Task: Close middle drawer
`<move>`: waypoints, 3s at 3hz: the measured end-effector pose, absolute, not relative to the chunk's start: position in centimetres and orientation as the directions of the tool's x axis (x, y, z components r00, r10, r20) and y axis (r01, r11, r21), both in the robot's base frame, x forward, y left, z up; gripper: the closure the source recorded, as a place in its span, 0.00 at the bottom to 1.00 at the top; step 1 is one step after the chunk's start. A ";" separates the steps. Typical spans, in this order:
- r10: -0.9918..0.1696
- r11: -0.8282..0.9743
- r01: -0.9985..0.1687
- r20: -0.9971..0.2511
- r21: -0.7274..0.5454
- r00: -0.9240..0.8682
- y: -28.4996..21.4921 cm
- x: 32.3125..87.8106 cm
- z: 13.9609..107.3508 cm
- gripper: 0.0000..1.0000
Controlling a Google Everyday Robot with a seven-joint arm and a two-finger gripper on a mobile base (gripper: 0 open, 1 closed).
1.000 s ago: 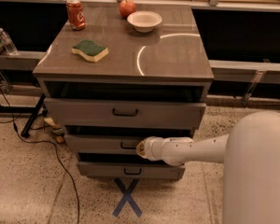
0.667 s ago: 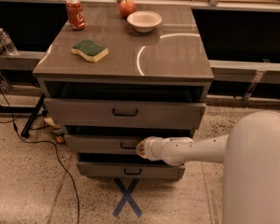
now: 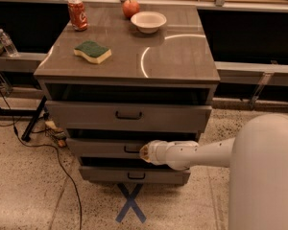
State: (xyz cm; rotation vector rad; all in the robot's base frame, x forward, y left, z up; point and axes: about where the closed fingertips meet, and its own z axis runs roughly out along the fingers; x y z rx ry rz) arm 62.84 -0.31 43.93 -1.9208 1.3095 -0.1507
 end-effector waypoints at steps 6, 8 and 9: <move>-0.890 -0.217 -0.789 -0.216 -0.574 0.402 -4.4 61.2 41.9 0.89; -0.981 -0.154 -0.814 -0.012 -0.559 0.194 -16.3 57.6 46.7 1.00; -0.990 -0.135 -0.775 0.042 -0.617 0.138 -19.2 57.5 50.8 1.00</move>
Offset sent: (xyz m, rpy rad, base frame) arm -0.0119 0.0095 -0.0360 -0.1342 0.0858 0.0415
